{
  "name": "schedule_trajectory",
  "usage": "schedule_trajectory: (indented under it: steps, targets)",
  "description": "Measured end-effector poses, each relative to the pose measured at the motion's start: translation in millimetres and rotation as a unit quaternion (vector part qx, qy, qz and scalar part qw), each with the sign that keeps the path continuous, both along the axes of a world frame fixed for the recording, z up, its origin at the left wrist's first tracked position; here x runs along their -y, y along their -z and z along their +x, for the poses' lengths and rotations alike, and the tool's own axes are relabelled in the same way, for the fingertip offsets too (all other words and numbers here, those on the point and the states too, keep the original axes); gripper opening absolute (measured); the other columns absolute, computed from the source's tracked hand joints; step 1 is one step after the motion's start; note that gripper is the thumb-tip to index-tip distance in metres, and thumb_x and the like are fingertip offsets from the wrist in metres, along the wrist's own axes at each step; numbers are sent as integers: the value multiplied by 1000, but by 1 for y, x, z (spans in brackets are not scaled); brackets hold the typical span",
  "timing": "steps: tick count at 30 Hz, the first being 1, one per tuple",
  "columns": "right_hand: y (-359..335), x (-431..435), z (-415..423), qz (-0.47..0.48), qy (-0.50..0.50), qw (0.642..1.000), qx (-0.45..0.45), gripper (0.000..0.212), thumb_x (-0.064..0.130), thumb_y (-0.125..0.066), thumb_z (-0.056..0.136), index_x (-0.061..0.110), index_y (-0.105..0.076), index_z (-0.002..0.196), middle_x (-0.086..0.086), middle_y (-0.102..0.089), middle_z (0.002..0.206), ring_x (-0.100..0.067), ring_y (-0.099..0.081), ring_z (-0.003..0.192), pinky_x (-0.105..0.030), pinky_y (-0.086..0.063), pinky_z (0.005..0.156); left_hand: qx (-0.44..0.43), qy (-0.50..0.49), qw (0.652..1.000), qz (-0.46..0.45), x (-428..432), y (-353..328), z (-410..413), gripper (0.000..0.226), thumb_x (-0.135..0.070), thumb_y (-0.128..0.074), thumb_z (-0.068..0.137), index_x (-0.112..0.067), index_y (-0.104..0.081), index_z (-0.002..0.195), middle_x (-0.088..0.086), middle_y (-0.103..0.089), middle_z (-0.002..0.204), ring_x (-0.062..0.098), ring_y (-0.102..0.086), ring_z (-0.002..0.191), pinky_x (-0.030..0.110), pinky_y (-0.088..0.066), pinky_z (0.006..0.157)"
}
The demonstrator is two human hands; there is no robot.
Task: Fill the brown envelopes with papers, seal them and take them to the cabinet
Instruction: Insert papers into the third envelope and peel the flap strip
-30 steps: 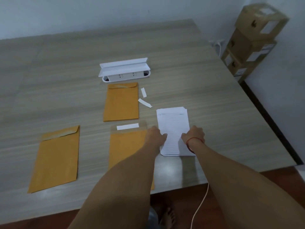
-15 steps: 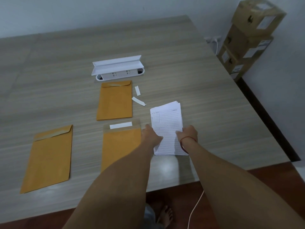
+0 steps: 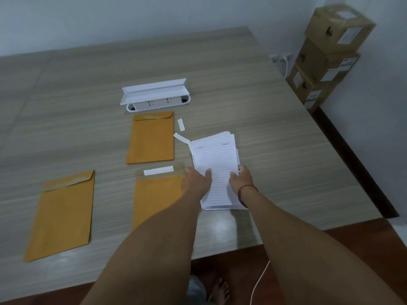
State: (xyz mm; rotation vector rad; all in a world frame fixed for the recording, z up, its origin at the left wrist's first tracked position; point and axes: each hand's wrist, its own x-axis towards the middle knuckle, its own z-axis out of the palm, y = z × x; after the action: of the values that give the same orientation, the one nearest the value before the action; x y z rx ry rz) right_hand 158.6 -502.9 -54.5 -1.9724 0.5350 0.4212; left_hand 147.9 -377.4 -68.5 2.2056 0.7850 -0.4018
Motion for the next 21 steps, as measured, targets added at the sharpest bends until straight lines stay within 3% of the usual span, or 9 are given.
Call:
schedule_trajectory:
  steps: [2,7,12,16,19,21]
  targets:
    - [-4,3,0,29,-8,999,-11,33,11,-41,99,6,-48,130,-11,-58,128,-25,-56,113,-28,-41,88,15,-19,1000,18,-1,-1,1,75,-57,-40,93,0,-32,140,17,-43,141,33,-40,131,44,-35,107]
    - [-10,-3,0,76,-13,997,-21,36,13,-53,93,7,-51,128,-9,-61,124,-20,-55,99,-28,-44,84,52,-64,989,-123,-5,-16,6,49,-37,-37,101,-1,-41,135,14,-51,134,32,-50,123,39,-42,98]
    - [-27,-34,5,94,-27,995,-13,37,15,-50,96,8,-47,132,-7,-58,125,-23,-55,106,-26,-40,85,65,-60,988,-126,-32,-39,2,42,-30,-31,104,-2,-39,135,14,-51,134,31,-49,123,36,-40,97]
    - [-35,-63,13,83,-127,987,-60,20,17,-53,94,11,-64,109,-5,-65,106,-20,-57,92,-28,-48,82,76,-65,989,-107,-77,-45,-5,41,-29,-27,105,-3,-38,135,14,-50,135,31,-48,123,36,-38,93]
    - [-37,-77,17,69,-173,980,-73,15,12,-56,93,9,-66,105,-3,-62,99,-18,-57,91,-27,-50,81,76,-68,988,-113,-105,-41,-10,41,-30,-27,104,-7,-38,136,11,-50,135,29,-47,123,41,-39,103]
    - [-34,-89,21,50,-180,981,-60,20,9,-56,93,4,-65,110,-5,-62,99,-19,-56,88,-23,-50,70,77,-66,989,-111,-119,-38,-14,43,-33,-28,104,-8,-38,137,10,-49,136,29,-47,124,46,-38,106]
